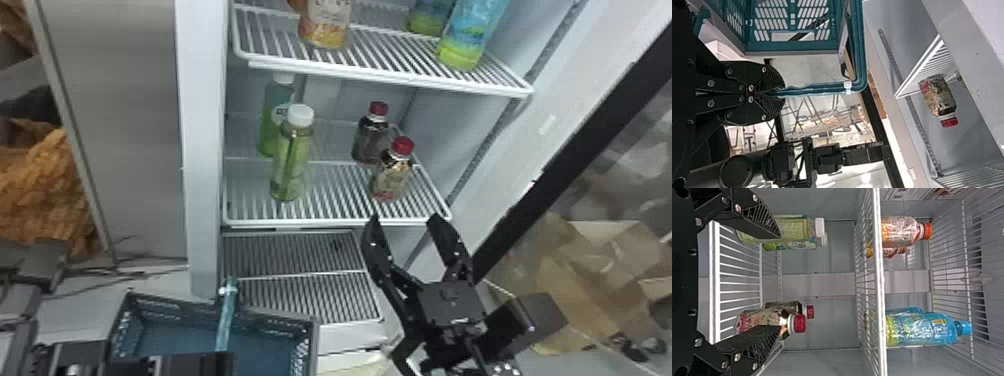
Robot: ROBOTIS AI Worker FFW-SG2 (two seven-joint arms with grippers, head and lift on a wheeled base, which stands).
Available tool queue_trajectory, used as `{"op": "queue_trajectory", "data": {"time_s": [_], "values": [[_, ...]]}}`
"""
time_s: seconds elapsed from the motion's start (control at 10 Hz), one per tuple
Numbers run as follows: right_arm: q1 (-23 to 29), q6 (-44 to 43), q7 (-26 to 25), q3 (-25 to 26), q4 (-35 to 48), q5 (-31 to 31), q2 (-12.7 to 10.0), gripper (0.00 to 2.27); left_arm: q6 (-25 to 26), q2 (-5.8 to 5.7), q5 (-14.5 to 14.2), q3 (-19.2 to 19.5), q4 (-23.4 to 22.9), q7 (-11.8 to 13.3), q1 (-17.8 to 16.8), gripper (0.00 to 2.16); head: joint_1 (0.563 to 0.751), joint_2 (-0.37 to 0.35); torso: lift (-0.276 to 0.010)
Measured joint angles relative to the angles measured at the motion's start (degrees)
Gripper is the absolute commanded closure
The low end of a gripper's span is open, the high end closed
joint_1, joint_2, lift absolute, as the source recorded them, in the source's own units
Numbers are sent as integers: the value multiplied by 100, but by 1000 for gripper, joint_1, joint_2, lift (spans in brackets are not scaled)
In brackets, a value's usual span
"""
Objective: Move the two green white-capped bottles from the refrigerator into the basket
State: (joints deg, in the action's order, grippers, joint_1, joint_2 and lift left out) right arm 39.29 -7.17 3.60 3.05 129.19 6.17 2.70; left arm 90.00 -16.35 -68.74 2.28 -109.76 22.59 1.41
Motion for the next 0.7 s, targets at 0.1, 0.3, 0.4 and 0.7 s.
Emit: {"op": "queue_trajectory", "data": {"time_s": [0.1, 0.3, 0.4, 0.7], "values": [[-6, 0, 0, -12, -5, 8, 4, 245, 0, 0, 2, -4, 0, -6, 0, 1161, 695, -333, -263], [-7, 0, 0, -23, -16, 22, 11, 245, 0, 0, -4, -11, 0, -9, -12, 1161, 695, -332, -263], [-7, 0, 0, -29, -17, 23, 11, 245, 0, 0, -4, -11, 0, -13, -15, 1161, 695, -331, -263], [-167, 0, 0, -145, -155, 92, 57, 240, 0, -6, -4, -11, 0, -27, -15, 1161, 695, -317, -263]]}}
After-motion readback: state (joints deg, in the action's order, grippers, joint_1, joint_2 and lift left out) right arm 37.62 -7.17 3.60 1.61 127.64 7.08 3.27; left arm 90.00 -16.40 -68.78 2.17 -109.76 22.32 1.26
